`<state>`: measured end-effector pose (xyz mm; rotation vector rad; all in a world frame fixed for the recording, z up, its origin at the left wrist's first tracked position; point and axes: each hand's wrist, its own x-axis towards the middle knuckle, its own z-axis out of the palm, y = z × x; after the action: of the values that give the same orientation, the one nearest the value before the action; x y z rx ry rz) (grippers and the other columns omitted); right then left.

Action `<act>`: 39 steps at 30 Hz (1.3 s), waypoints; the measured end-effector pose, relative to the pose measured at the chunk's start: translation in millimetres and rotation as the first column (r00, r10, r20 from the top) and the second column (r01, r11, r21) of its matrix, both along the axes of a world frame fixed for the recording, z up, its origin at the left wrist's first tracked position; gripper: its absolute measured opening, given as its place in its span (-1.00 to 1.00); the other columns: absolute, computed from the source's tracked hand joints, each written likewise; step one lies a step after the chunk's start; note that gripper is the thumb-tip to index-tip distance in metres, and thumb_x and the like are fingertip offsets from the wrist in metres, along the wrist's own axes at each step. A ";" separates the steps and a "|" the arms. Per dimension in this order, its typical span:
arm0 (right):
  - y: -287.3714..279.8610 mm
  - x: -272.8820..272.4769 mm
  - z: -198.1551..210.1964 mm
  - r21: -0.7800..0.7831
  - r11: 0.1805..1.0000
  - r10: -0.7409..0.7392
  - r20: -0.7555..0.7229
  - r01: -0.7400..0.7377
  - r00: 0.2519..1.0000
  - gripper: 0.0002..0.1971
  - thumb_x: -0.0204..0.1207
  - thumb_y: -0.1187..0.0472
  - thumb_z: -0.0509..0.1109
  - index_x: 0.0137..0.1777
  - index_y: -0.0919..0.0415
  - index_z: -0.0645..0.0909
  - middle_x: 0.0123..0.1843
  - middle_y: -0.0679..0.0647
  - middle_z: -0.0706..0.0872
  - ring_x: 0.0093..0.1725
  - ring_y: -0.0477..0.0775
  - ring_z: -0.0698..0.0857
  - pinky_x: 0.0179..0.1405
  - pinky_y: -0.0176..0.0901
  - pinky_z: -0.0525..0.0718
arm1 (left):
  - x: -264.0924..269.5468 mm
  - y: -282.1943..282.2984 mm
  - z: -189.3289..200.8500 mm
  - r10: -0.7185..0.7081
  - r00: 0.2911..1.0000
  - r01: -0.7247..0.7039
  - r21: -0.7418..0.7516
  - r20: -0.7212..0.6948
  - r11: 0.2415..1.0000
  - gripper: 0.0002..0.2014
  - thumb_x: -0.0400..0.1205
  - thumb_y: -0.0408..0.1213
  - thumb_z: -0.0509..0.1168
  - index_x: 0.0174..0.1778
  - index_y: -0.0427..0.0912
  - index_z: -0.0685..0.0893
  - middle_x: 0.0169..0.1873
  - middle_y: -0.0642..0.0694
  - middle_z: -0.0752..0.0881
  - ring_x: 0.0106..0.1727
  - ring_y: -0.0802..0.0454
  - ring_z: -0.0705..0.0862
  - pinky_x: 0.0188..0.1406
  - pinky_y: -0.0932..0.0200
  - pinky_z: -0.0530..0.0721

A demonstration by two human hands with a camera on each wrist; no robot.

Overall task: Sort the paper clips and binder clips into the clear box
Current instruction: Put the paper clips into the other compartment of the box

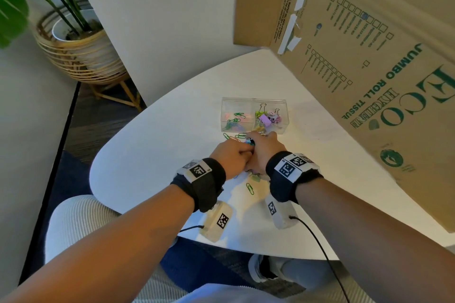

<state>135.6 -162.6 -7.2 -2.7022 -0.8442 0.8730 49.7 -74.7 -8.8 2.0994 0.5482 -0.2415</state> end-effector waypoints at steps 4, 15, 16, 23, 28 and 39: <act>3.3 -1.8 -2.9 0.088 0.994 -0.060 0.008 0.059 0.998 -0.57 0.38 0.15 0.47 0.27 -0.04 0.57 0.30 0.22 0.44 0.06 0.30 0.68 -0.02 -0.13 0.60 | -5.6 -0.6 1.0 -0.008 1.000 0.007 0.045 0.011 0.999 -0.65 0.72 -0.37 0.08 0.28 -0.04 0.70 0.19 -0.11 0.71 0.16 -0.09 0.64 0.11 0.30 0.45; 1.2 -2.9 -1.4 0.258 0.950 -0.178 -0.015 0.175 0.984 -0.84 0.34 0.24 0.50 -0.07 0.07 0.74 -0.23 0.06 0.72 -0.18 0.16 0.74 -0.19 -0.07 0.75 | -15.0 17.1 -4.7 0.304 0.949 -0.291 -0.139 0.081 0.947 -0.58 0.58 -0.56 0.11 0.04 -0.01 0.76 0.16 -0.07 0.73 0.21 -0.01 0.66 0.15 0.24 0.59; 0.4 -2.6 -1.2 0.268 0.945 -0.192 -0.020 0.190 0.981 -0.88 0.34 0.25 0.50 -0.13 0.08 0.72 -0.30 0.04 0.69 -0.23 0.16 0.72 -0.27 -0.11 0.72 | -15.5 17.2 -8.9 0.322 0.943 -0.305 -0.171 0.081 0.937 -0.58 0.59 -0.56 0.12 0.00 0.03 0.74 0.14 -0.08 0.74 0.19 -0.02 0.67 0.17 0.18 0.62; -7.9 3.1 -0.6 0.323 0.905 -0.264 -0.084 0.277 0.961 -0.93 0.23 0.28 0.47 -0.28 0.16 0.71 -0.39 0.12 0.70 -0.41 0.14 0.64 -0.38 -0.08 0.75 | -17.5 18.5 -20.9 0.418 0.903 -0.369 -0.318 0.100 0.873 -0.66 0.64 -0.52 0.14 -0.03 -0.01 0.73 -0.02 -0.07 0.74 0.06 -0.04 0.68 0.16 0.06 0.66; -16.9 10.1 16.1 0.376 0.859 -0.301 -0.178 0.347 0.937 -0.84 0.33 0.31 0.54 -0.11 0.12 0.73 0.03 0.05 0.72 -0.25 0.10 0.76 -0.42 -0.22 0.77 | -12.1 19.5 -16.9 0.504 0.860 -0.416 -0.463 0.078 0.783 -0.75 0.66 -0.52 0.15 0.04 -0.20 0.72 -0.03 -0.13 0.73 -0.02 -0.03 0.67 0.04 0.17 0.66; -4.5 -12.1 56.0 0.494 0.864 -0.095 -0.024 0.095 0.995 -0.87 0.34 0.29 0.48 -0.12 0.13 0.72 -0.16 0.08 0.79 -0.28 0.02 0.69 -0.35 -0.33 0.63 | 5.8 -16.6 2.5 0.440 0.842 -0.309 -0.947 -0.313 -0.084 -0.36 0.65 0.28 0.04 0.40 -0.16 0.54 0.21 -0.25 0.69 0.24 -0.24 0.64 0.15 -0.25 0.63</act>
<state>123.5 -167.2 48.7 -2.2680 -0.7950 0.5378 55.5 -91.3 -6.3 0.4189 0.6097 -0.1010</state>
